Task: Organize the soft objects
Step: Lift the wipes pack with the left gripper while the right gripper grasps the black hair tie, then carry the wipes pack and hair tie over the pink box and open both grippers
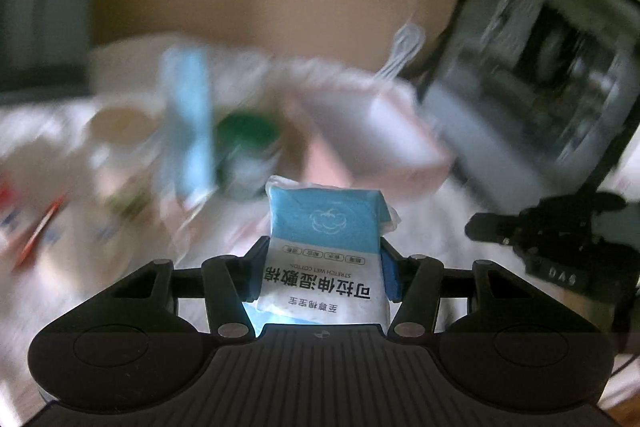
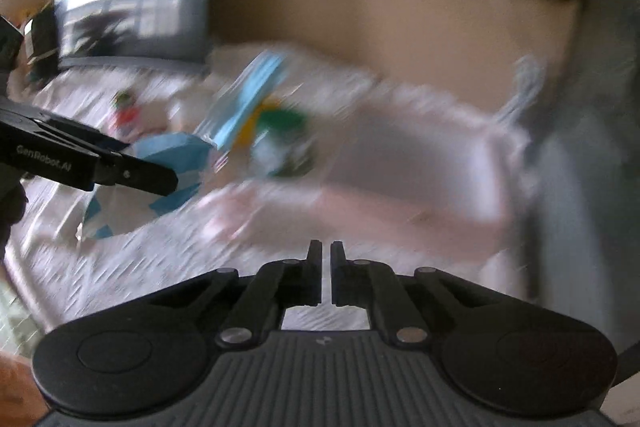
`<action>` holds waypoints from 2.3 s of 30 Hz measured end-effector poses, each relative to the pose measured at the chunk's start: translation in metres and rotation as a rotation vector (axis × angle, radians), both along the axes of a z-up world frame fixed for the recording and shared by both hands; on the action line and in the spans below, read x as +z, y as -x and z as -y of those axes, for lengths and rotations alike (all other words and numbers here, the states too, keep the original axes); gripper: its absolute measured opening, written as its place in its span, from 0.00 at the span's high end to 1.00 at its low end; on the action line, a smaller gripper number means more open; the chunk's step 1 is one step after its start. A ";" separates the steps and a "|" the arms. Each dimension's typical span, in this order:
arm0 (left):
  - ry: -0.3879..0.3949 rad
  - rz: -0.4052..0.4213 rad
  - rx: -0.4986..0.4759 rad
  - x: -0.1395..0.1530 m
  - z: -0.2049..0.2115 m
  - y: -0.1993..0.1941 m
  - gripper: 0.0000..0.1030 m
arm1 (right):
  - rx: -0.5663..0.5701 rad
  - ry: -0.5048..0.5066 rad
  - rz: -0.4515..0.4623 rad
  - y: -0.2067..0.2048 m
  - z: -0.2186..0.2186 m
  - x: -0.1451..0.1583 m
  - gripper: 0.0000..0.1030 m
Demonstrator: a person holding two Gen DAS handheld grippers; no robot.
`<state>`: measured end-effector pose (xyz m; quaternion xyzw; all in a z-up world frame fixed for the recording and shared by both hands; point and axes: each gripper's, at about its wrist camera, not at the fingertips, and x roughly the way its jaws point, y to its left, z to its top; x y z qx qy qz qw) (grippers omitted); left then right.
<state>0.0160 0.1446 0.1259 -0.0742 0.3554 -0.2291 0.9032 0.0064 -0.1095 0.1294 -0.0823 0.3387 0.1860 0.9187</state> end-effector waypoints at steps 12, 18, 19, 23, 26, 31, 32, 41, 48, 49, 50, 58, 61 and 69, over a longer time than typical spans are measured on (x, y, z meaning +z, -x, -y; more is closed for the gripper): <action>0.121 0.090 0.014 0.039 0.067 -0.101 0.42 | 0.010 -0.064 -0.049 -0.053 0.044 0.004 0.82; 0.026 0.008 0.015 -0.005 0.060 -0.071 0.42 | 0.106 -0.081 -0.270 -0.024 0.027 -0.065 0.78; 0.012 -0.011 0.016 -0.013 0.056 -0.065 0.42 | 0.118 -0.066 -0.280 -0.021 0.020 -0.072 0.78; -0.028 -0.092 0.034 -0.042 0.038 -0.043 0.42 | 0.128 -0.014 -0.279 -0.014 0.003 -0.093 0.78; -0.018 -0.146 0.059 -0.055 0.023 -0.034 0.42 | 0.127 -0.013 -0.292 -0.018 -0.003 -0.100 0.78; -0.007 -0.183 0.077 -0.064 0.005 -0.021 0.42 | 0.130 0.016 -0.292 -0.017 -0.007 -0.101 0.85; -0.008 -0.183 0.077 -0.062 0.002 -0.017 0.42 | 0.132 0.019 -0.287 -0.015 -0.007 -0.098 0.88; 0.018 -0.124 0.018 -0.042 0.009 -0.012 0.42 | 0.067 -0.045 -0.145 -0.014 0.011 -0.026 0.93; 0.087 0.074 -0.033 0.024 0.046 -0.079 0.42 | -0.100 -0.061 0.103 -0.076 0.030 0.026 0.93; 0.097 0.092 -0.046 0.031 0.055 -0.092 0.42 | -0.122 -0.061 0.123 -0.088 0.032 0.026 0.93; 0.108 0.110 -0.057 0.039 0.064 -0.106 0.42 | -0.151 -0.053 0.155 -0.102 0.033 0.025 0.93; 0.243 -0.012 -0.101 0.014 0.134 -0.219 0.41 | -0.314 -0.052 0.043 -0.137 0.058 -0.021 0.72; -0.061 -0.101 -0.083 -0.038 0.178 -0.232 0.43 | -0.341 -0.033 0.013 -0.116 0.067 -0.034 0.63; -0.012 -0.078 -0.037 -0.054 0.173 -0.213 0.44 | -0.360 -0.011 -0.040 -0.074 0.079 -0.043 0.53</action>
